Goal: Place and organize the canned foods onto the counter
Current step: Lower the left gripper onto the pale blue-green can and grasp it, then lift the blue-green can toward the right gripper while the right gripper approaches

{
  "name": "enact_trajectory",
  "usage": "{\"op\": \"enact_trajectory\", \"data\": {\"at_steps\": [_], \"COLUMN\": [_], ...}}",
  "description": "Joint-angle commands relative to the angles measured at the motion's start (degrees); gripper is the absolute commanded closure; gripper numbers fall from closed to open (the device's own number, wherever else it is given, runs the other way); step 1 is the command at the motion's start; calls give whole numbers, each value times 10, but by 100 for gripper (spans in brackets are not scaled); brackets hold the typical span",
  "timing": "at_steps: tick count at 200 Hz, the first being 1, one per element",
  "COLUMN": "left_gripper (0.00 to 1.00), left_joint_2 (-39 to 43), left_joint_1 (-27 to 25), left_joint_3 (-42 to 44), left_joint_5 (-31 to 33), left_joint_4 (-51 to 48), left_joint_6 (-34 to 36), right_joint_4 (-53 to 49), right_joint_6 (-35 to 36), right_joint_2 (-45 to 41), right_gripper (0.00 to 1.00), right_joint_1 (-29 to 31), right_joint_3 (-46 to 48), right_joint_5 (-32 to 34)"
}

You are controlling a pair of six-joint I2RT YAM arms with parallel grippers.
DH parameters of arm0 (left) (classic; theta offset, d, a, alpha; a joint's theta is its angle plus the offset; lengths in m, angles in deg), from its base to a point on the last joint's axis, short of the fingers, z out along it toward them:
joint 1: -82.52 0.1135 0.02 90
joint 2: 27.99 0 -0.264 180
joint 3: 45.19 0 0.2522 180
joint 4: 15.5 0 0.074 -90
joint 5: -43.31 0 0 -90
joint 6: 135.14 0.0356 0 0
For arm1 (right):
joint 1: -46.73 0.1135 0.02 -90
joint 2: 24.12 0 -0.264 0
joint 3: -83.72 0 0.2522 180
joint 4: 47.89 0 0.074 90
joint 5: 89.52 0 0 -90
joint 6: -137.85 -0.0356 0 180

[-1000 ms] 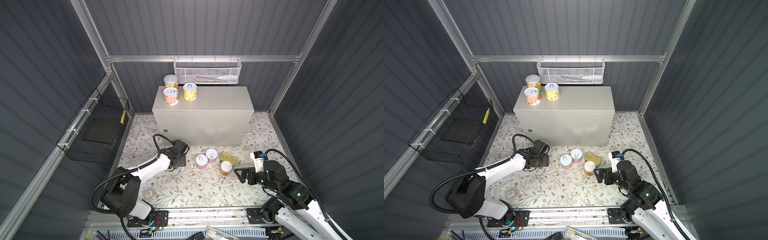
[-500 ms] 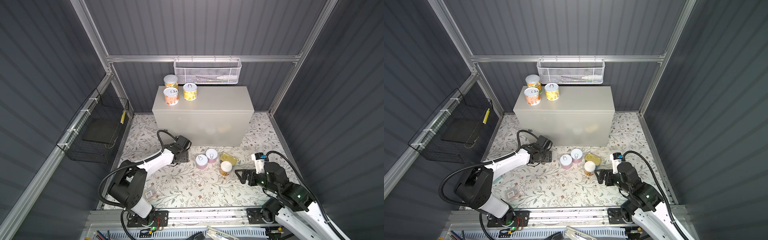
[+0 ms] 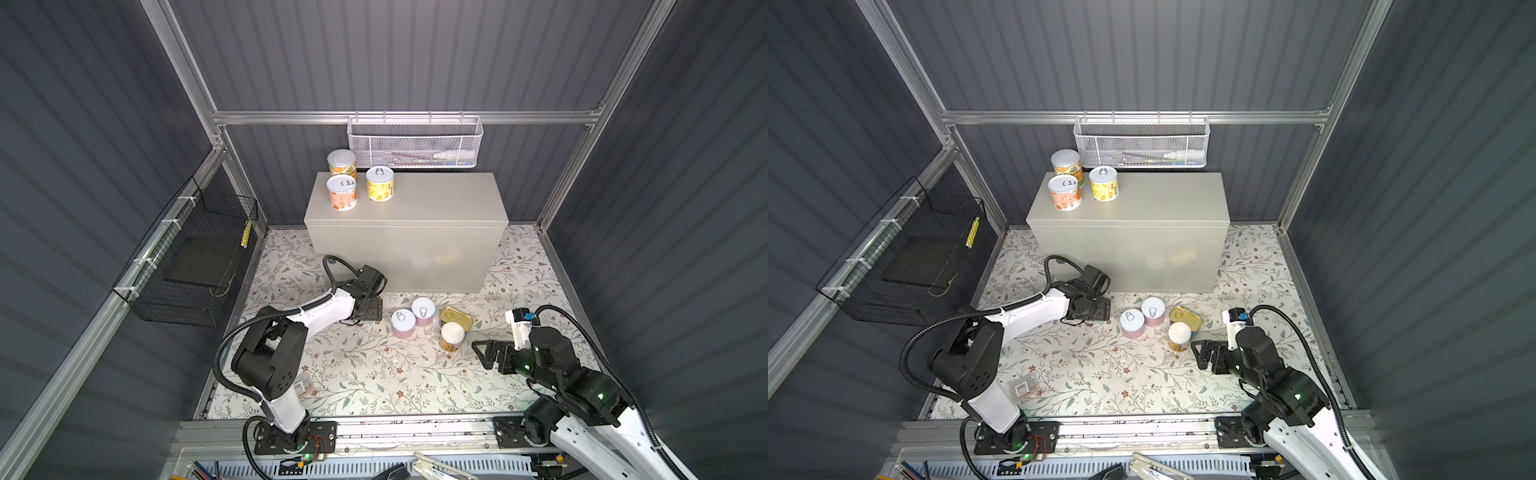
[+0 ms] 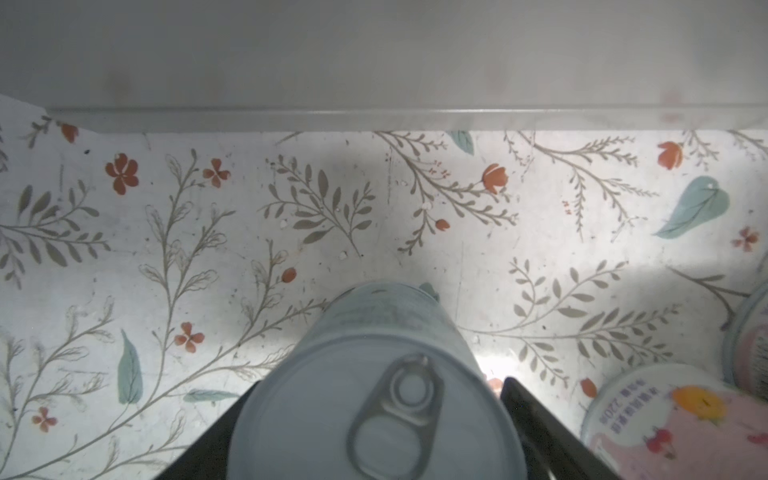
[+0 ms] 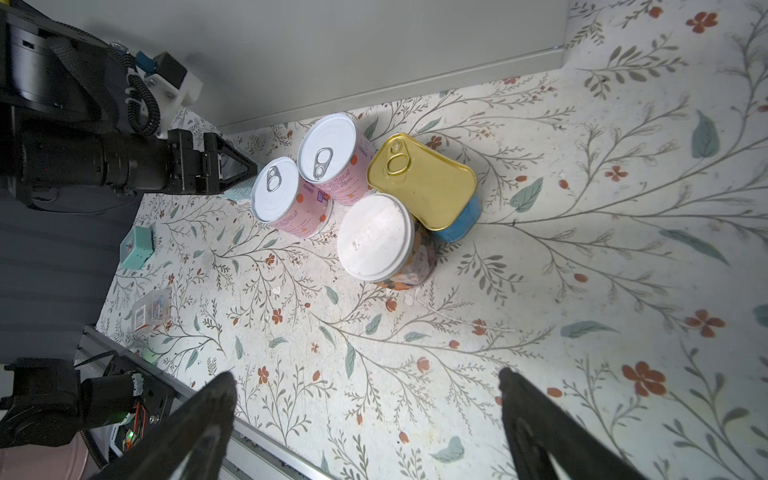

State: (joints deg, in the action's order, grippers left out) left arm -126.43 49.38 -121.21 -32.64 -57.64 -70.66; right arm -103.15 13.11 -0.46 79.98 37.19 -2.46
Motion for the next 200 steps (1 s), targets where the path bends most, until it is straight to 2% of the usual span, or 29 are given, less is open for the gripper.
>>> {"op": "enact_trajectory", "data": {"at_steps": [1, 38, 49, 86, 115, 159, 200], "left_gripper": [18, 38, 42, 43, 45, 45, 46], "left_joint_2": [-11, -4, 5, 44, 73, 109, 117], "left_joint_1": [3, 3, 3, 3, 3, 3, 3], "left_joint_3": [-21, -14, -7, 20, 38, 50, 41], "left_joint_5": [-15, -14, -19, -18, -21, -26, -28], "left_joint_4": [-10, -7, -4, -8, -14, -21, -32], "left_joint_6": [21, 29, 34, 37, 36, 35, 40], "right_joint_4": [-10, -4, -15, -26, -15, 39, 60], "right_joint_6": [-7, -2, -12, -21, -15, -21, -26], "right_joint_2": [-5, -11, -11, -1, -3, -9, 42], "right_gripper": [1, 1, 1, 1, 1, 1, 1], "right_joint_1": [2, 2, 2, 2, 3, 6, 39], "right_joint_3": [3, 5, 5, -1, -1, 29, 25], "right_joint_5": [8, 3, 28, 84, 92, 42, 51]}}
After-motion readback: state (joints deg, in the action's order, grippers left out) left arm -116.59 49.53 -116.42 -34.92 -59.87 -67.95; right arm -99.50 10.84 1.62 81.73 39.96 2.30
